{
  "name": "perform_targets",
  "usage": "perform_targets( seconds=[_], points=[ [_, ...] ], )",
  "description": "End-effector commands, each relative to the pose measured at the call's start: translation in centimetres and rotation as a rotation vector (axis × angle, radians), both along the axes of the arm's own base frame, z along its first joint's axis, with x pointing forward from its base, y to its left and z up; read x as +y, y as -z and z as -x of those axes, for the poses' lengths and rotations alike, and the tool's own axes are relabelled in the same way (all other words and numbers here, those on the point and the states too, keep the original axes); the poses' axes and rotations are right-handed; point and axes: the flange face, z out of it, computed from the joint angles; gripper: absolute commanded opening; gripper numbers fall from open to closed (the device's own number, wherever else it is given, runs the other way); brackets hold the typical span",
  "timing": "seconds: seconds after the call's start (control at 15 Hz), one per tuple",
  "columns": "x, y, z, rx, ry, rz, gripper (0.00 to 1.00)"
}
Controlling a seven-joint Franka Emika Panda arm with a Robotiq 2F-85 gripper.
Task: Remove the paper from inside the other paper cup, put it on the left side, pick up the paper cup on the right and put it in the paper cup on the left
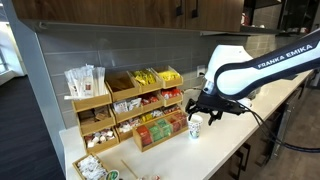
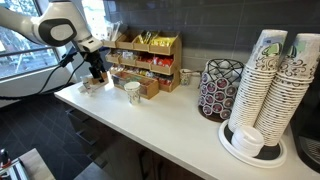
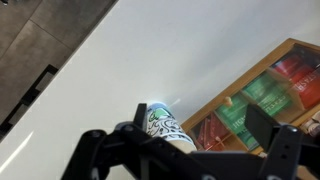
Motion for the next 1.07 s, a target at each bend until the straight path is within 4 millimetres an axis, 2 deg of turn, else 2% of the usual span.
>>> perform_targets(
  seconds=[0.0, 0.33, 0.53, 0.67, 1.0],
  points=[
    [0.0, -0.1, 0.0, 0.0, -0.001, -0.001, 1.0],
    [0.2, -0.4, 0.2, -0.007, -0.005, -0.001, 1.0],
    [-2.5, 1.4, -1.2, 0.108, 0.183, 0.04, 1.0],
    [-3.5, 1.7, -2.2, 0.154, 0.27, 0.05, 1.0],
    [-4.6, 2.5, -5.6, 0.193, 0.391, 0.017, 1.0]
  ],
)
